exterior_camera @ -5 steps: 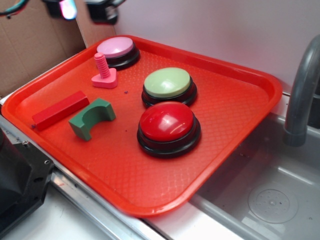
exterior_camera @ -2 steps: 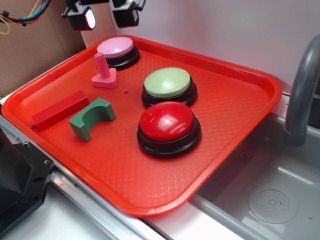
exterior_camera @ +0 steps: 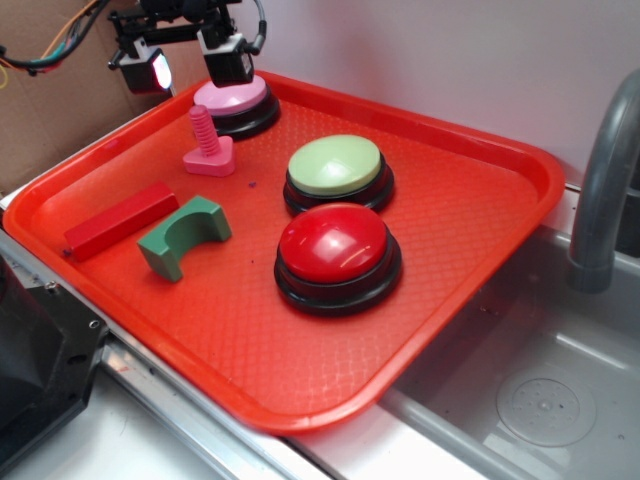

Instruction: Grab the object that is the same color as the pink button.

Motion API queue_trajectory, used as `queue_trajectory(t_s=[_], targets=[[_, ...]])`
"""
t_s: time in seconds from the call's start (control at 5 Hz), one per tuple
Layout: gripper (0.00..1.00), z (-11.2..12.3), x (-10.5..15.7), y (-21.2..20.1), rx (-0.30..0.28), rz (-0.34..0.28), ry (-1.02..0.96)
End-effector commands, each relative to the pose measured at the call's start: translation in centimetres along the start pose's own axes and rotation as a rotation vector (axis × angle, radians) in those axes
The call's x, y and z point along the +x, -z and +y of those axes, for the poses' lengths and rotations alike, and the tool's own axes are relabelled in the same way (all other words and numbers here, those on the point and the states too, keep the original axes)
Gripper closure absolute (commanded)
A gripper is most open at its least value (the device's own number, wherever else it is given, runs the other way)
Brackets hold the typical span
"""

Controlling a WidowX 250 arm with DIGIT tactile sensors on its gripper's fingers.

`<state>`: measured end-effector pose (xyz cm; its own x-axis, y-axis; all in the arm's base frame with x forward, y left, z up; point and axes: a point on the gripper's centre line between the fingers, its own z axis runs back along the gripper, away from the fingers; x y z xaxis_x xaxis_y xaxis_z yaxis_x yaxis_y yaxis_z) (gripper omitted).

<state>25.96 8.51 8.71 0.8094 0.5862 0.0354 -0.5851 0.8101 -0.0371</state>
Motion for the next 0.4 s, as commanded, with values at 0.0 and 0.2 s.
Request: queue_trajectory(t_s=[0.0,0.2], targets=[[0.00,-0.4,0.0,2.1,0.018,0.012,0.031],[0.00,-0.5,0.0,3.2,0.024,0.030,0.032]])
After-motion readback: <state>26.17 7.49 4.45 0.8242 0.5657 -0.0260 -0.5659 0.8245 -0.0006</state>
